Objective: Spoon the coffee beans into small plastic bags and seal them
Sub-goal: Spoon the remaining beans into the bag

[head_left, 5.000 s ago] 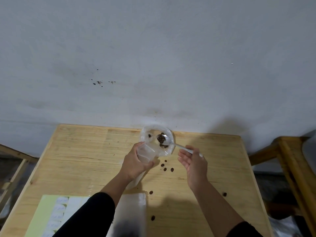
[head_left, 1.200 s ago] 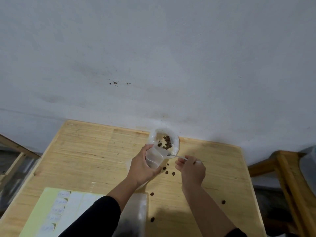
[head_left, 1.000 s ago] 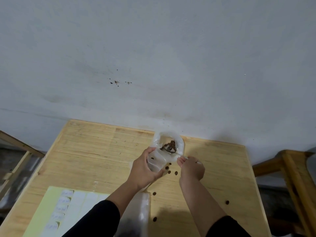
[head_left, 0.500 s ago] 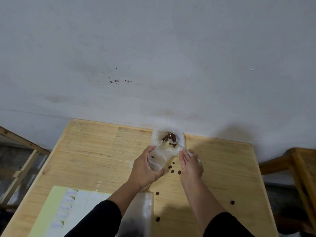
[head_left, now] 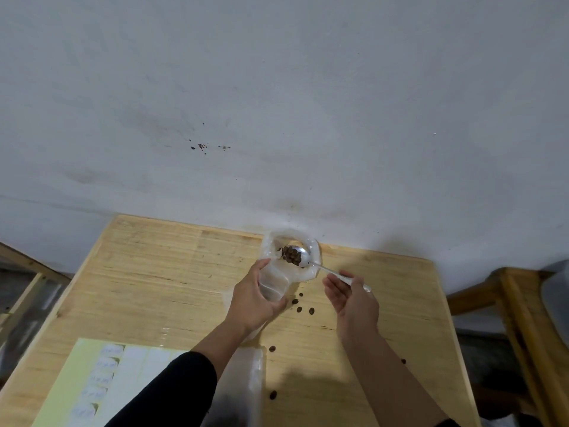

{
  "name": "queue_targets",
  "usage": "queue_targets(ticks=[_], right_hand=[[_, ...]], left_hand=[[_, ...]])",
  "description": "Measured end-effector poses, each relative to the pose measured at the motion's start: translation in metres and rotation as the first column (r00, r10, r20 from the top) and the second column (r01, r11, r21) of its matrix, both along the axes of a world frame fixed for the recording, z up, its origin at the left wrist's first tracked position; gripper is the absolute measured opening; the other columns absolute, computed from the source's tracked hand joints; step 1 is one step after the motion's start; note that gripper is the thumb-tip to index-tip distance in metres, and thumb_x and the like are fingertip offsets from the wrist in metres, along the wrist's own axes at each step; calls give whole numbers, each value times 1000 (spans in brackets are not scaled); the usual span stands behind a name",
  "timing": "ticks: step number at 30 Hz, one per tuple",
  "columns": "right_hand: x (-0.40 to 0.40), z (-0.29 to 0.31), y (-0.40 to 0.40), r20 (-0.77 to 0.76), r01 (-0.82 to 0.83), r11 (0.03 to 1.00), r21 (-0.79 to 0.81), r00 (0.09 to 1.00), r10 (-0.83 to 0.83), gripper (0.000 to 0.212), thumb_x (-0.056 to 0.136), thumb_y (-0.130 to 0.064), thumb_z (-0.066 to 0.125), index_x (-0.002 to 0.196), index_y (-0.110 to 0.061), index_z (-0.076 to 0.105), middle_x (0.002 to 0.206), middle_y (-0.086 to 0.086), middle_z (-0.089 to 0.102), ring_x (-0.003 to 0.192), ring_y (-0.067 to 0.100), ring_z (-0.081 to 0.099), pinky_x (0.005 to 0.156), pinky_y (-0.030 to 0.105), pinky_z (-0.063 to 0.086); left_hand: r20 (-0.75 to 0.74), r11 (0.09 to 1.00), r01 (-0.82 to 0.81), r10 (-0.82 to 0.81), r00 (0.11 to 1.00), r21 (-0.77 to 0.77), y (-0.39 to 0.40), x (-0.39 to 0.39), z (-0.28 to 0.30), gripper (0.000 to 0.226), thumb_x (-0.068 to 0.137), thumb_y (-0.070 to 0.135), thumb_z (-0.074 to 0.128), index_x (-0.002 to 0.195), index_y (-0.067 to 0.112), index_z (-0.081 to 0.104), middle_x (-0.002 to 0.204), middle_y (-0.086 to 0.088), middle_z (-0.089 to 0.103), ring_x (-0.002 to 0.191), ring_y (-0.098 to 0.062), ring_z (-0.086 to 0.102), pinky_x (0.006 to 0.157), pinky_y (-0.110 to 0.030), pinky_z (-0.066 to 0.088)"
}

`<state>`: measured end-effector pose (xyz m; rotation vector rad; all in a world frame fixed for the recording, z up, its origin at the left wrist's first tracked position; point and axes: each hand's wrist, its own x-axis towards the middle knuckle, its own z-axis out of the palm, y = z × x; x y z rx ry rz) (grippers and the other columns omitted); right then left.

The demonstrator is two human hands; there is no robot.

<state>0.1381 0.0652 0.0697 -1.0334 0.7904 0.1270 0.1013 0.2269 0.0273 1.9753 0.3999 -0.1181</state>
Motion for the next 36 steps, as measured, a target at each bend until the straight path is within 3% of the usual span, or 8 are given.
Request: queue_targets(ticks=[4,8,14,19,22,27,32,36], right_hand=[[-8,10,-2,39,-82,994,-70,996,85,34,101,-24,37,91,-4,63,82,17,69,63,20,68,46,22,53],[-20,16,-1,146,-194,933,-304,958,247,32,101,-20,35,92,-6,63,78,13,70,66,20,68,46,23,52],[-23,11,2,239,-84,842,-533,939,246,29,101,-19,35,93,-9,61,77,10,69,69,18,70,49,27,53],[-21,-6,6,116,-155,605,-781,916,384,17,96,-11,41,93,-11,58,77,2,69,64,4,66,48,20,53],[-21,-15,10,73,-177,458,-871,876,477,15,95,-10,42,88,-15,54,71,2,67,56,7,62,52,32,54],[-17,-20,17,-8,-136,187,-973,826,563,16,96,-11,40,88,-10,53,65,5,57,55,19,52,45,16,29],[-13,-30,25,-45,-184,220,-958,854,519,23,99,-19,33,99,-7,53,77,7,59,65,24,59,53,26,35],[-12,-33,27,-18,-200,358,-912,891,453,24,100,-23,31,104,-10,51,83,7,61,69,24,59,55,29,39]], left_hand=[[5,1000,-7,7,1000,-14,1,3,-4,87,64,31,84,136,32,36,113,11,50,105,-11,52,88,-19,41],[16,1000,-5,5,1000,-26,0,5,-3,87,64,34,83,137,31,36,116,13,50,108,-5,45,90,-17,37],[26,1000,-1,1,1000,-30,-1,3,-3,88,62,37,84,136,31,37,116,15,48,109,-6,45,90,-19,39],[42,1000,7,-7,999,9,0,3,-2,89,62,39,84,137,31,36,118,16,47,110,-6,47,88,-17,37],[55,1000,17,-17,998,11,-1,4,1,89,63,38,83,138,31,35,121,16,47,108,-3,46,85,-14,35],[82,1000,29,-29,996,-1,-4,2,7,89,64,37,83,139,29,36,117,19,44,111,0,42,90,-13,34],[108,997,70,-68,992,-19,-9,-2,9,83,65,32,82,135,32,39,117,26,44,113,4,43,82,4,31],[116,995,100,-96,989,-29,-11,-5,10,83,61,35,83,133,33,41,117,29,46,113,8,45,90,0,33]])
